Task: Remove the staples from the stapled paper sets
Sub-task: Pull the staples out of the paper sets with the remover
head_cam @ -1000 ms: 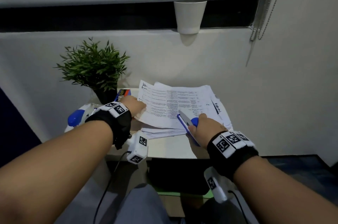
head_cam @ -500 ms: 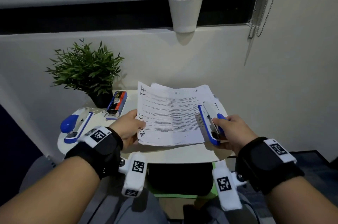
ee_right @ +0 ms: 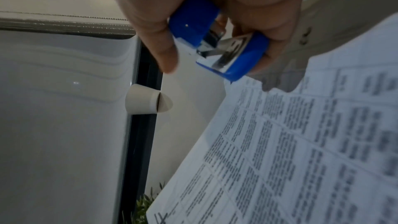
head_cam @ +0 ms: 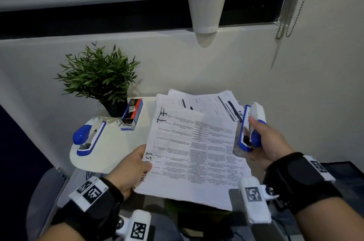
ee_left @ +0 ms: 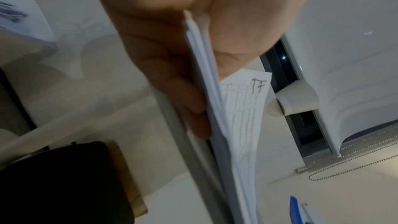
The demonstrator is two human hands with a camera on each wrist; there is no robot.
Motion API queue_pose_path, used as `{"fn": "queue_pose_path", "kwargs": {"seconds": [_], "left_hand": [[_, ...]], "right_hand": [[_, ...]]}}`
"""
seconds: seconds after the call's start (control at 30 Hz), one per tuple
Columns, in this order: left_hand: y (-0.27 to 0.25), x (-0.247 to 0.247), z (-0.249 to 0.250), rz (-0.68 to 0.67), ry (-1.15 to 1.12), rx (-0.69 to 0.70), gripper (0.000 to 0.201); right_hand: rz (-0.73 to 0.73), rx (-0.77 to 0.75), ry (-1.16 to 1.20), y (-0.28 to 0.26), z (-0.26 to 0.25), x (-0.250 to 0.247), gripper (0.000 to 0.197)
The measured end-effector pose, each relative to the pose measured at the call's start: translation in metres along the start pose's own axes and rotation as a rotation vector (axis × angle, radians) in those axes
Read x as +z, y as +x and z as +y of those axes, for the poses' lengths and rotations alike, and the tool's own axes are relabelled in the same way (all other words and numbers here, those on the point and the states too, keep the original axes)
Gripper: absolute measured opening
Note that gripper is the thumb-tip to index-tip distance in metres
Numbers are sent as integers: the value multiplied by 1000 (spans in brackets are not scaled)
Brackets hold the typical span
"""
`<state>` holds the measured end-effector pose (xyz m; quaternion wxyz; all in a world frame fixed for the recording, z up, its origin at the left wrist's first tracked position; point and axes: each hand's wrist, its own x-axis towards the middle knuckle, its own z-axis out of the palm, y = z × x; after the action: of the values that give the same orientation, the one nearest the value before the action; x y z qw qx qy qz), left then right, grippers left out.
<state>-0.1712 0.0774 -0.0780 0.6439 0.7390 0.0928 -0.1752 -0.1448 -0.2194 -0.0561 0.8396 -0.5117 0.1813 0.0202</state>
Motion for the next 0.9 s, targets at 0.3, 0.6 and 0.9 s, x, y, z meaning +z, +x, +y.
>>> {"fn": "queue_pose_path", "kwargs": {"seconds": [0.3,0.6,0.9], "left_hand": [[7,-11,20,-117,420,23,32],[46,-5,43,37,256,69,16],[29,20,62,254,940,409,13]], "right_hand": [[-46,132,-164,-4,24,22,37],[-150,225,-241,-17,17,6,34],[-186,289,-324,-16,15,5,29]]}}
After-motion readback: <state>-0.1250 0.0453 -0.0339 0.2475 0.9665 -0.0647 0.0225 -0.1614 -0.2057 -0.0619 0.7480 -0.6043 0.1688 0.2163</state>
